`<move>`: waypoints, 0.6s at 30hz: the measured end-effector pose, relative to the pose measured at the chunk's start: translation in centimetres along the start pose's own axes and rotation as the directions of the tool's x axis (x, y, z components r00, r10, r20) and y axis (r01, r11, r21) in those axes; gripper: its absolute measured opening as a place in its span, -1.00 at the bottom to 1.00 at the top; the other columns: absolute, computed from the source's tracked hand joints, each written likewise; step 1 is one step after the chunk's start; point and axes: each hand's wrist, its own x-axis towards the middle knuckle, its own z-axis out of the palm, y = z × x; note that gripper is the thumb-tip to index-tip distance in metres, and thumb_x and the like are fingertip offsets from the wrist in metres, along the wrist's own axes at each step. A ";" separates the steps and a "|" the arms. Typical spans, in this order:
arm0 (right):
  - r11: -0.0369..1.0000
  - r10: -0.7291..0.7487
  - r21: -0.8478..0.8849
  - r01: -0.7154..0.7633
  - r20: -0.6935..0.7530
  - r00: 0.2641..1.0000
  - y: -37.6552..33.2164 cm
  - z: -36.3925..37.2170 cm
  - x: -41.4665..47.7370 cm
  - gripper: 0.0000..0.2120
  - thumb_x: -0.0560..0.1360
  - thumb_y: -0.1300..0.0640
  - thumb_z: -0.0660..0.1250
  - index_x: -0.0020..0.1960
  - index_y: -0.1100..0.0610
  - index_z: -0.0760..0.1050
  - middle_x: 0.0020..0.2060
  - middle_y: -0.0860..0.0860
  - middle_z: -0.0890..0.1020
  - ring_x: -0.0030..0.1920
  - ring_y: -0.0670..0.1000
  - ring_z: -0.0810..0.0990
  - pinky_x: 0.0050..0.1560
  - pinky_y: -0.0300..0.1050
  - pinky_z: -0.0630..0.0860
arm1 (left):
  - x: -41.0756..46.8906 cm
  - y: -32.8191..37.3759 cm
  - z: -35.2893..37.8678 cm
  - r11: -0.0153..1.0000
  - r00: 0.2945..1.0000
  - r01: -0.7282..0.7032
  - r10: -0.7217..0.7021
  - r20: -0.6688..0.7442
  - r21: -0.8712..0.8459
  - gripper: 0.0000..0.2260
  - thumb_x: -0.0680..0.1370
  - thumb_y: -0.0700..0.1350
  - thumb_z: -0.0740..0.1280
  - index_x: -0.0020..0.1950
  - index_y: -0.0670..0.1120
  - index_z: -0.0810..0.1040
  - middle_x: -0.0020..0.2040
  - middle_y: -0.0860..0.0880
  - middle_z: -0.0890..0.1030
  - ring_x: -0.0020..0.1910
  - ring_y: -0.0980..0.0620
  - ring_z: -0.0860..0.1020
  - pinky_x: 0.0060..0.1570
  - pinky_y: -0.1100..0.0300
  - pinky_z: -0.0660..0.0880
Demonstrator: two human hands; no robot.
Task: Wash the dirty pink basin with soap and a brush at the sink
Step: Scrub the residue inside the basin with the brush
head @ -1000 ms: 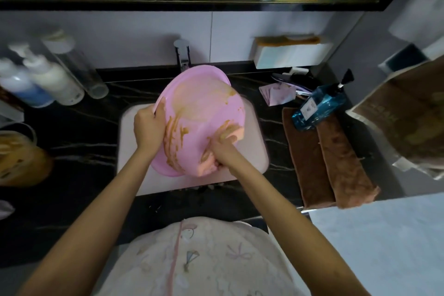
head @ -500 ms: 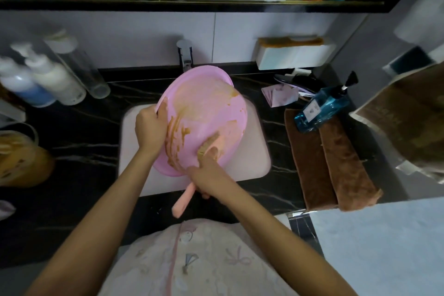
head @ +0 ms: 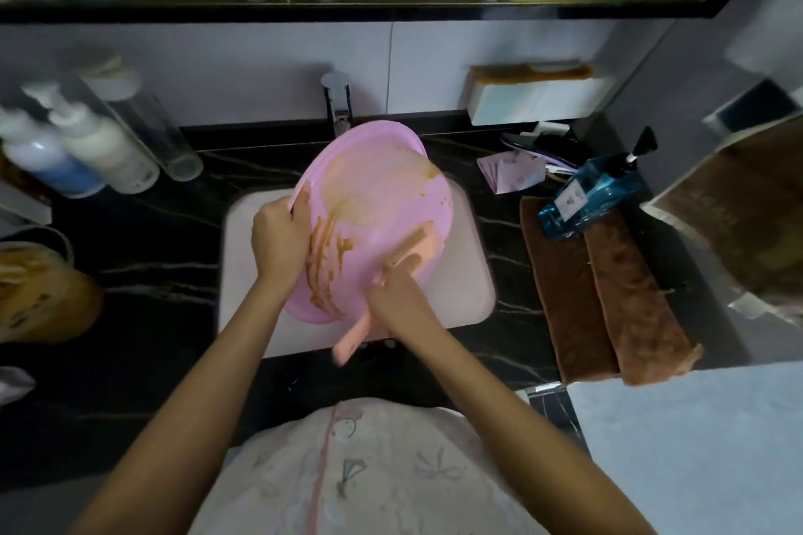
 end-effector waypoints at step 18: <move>0.994 -0.017 0.112 0.012 0.043 0.999 0.0 0.5 -0.4 -0.34 0.56 0.15 0.12 0.52 0.26 -0.15 0.10 0.09 0.51 0.01 0.07 0.53 0.00 -0.09 0.44 | -0.4 1.0 -0.3 0.998 0.997 0.068 -0.067 0.031 -0.019 -0.52 0.62 0.00 0.17 -0.49 -0.01 0.16 -0.54 0.04 0.23 -0.50 0.03 0.23 -0.46 0.15 0.12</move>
